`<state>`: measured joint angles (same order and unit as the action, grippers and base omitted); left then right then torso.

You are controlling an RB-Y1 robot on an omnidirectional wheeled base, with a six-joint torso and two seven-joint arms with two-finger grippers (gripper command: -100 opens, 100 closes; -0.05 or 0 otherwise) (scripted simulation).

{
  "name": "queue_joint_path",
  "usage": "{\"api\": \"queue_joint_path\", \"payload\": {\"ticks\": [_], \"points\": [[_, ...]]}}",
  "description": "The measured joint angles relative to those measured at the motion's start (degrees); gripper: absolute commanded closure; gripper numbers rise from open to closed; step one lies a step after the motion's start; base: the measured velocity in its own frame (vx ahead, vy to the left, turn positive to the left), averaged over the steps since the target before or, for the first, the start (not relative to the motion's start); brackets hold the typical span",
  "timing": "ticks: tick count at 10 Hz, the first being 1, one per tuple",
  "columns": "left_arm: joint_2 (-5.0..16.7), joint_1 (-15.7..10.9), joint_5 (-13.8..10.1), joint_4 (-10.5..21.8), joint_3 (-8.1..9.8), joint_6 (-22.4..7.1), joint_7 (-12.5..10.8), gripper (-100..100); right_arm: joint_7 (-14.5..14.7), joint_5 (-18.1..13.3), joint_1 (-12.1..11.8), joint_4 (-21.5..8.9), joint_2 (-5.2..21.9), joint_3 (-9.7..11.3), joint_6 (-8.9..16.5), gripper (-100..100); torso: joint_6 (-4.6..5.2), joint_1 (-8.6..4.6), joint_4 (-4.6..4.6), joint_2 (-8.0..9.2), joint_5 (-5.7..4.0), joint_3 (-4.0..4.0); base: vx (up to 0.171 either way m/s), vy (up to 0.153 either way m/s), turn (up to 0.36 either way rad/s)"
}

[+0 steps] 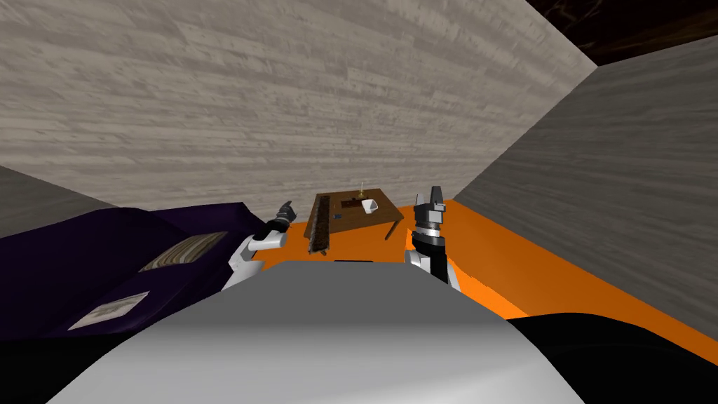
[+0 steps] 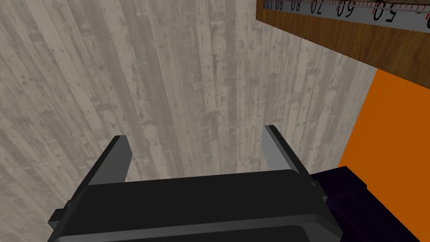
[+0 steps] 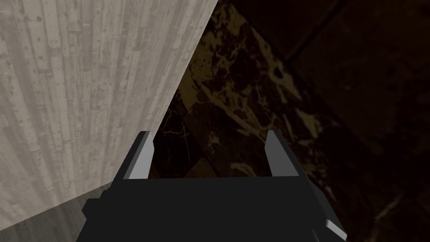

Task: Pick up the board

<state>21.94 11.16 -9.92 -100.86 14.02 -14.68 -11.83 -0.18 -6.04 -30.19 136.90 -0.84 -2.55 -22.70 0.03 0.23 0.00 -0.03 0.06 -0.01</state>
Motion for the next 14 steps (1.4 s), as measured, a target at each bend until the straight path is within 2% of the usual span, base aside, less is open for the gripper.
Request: {"api": "queue_joint_path", "payload": {"ticks": [2, 4, 8, 12, 13, 14], "points": [[0.5, -1.8, -0.3, 4.5, 0.74, -2.2, -0.6, -100, 0.0, 0.0, 0.0, 0.0, 0.0, 0.0, 0.0, 0, -0.01, -0.01, -0.01, -0.03, 0.00, -0.02, -0.015, 0.044, -0.201], [0.9, -1.2, -0.7, 4.3, 1.33, -5.0, -1.1, -100, 0.0, 0.0, 0.0, 0.0, 0.0, 0.0, 0.0, 0, -0.09, -0.10, -0.01, -0.06, -0.02, -0.03, -0.006, 0.023, -0.124], [3.2, -3.7, -2.6, 10.2, 3.17, -10.7, -2.6, -100, 0.0, 0.0, 0.0, 0.0, 0.0, 0.0, 0.0, 0, -0.08, -0.04, -0.01, -0.05, 0.00, -0.03, -0.015, 0.038, -0.243], [4.2, -6.2, -3.8, 17.3, 4.97, -16.1, -3.8, -100, 0.0, 0.0, 0.0, 0.0, 0.0, 0.0, 0.0, 0, -0.09, -0.08, -0.03, -0.12, -0.01, -0.07, -0.004, 0.027, -0.144], [4.2, -6.3, -3.8, 17.5, 5.13, -17.1, -4.0, -100, 0.0, 0.0, 0.0, 0.0, 0.0, 0.0, 0.0, 0, -0.11, -0.14, -0.03, -0.11, -0.03, -0.06, 0.000, 0.012, -0.301], [4.3, -7.1, -3.8, 19.1, 5.71, -18.6, -4.4, -100, 0.0, 0.0, 0.0, 0.0, 0.0, 0.0, 0.0, 0, -0.01, -0.15, -0.03, -0.13, -0.03, -0.07, 0.001, 0.024, -0.204]]}}
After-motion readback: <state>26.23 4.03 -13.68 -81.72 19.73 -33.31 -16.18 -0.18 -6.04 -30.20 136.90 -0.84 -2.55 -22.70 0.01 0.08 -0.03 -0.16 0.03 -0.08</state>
